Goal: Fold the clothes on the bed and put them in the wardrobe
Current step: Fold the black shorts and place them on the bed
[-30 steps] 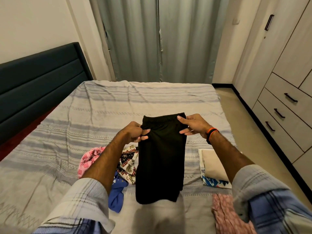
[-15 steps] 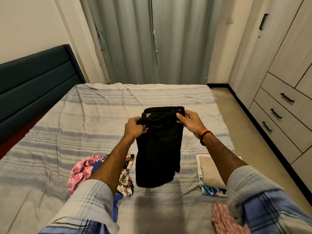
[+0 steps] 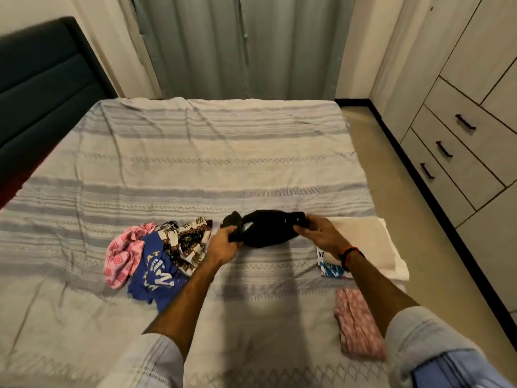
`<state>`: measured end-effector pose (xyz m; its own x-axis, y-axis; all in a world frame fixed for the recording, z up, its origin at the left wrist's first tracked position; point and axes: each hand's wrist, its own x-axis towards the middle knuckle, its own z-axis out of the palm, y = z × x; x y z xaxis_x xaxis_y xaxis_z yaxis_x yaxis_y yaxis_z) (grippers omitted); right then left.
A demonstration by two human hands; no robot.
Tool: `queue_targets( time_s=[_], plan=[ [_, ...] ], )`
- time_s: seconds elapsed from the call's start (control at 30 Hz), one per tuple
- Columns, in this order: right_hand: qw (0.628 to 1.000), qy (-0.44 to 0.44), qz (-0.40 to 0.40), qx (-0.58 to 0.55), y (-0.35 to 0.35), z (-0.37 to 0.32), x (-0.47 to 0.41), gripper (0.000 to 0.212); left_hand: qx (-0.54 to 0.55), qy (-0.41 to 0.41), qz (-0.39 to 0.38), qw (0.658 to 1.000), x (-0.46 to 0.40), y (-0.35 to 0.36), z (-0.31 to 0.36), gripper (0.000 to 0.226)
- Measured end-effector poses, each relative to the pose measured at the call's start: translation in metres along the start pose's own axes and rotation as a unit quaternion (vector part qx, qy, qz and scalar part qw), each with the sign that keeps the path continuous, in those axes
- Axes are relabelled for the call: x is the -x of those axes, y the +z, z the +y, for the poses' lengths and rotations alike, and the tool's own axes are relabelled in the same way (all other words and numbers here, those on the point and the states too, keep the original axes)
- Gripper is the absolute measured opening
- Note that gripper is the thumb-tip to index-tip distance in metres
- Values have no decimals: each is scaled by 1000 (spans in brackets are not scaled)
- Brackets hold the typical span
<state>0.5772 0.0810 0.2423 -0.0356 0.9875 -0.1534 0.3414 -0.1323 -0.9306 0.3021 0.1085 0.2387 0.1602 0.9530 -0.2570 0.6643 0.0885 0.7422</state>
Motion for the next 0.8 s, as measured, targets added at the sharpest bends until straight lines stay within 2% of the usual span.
queue_targets(
  time_s=[0.27,0.4,0.67,0.8],
  plan=[
    [987,138,-65,43,56,85,79,5,-40,-87,-106,990,57,74,-94,21],
    [978,188,-68,51,77,106,108,12,-62,-93,-143,983,77,89,-125,23],
    [973,210,-77,62,96,122,155,21,-54,-118,-150,980,121,107,-144,24],
    [971,206,-95,74,96,127,176,17,-52,-138,-137,980,145,115,-144,26]
  ],
)
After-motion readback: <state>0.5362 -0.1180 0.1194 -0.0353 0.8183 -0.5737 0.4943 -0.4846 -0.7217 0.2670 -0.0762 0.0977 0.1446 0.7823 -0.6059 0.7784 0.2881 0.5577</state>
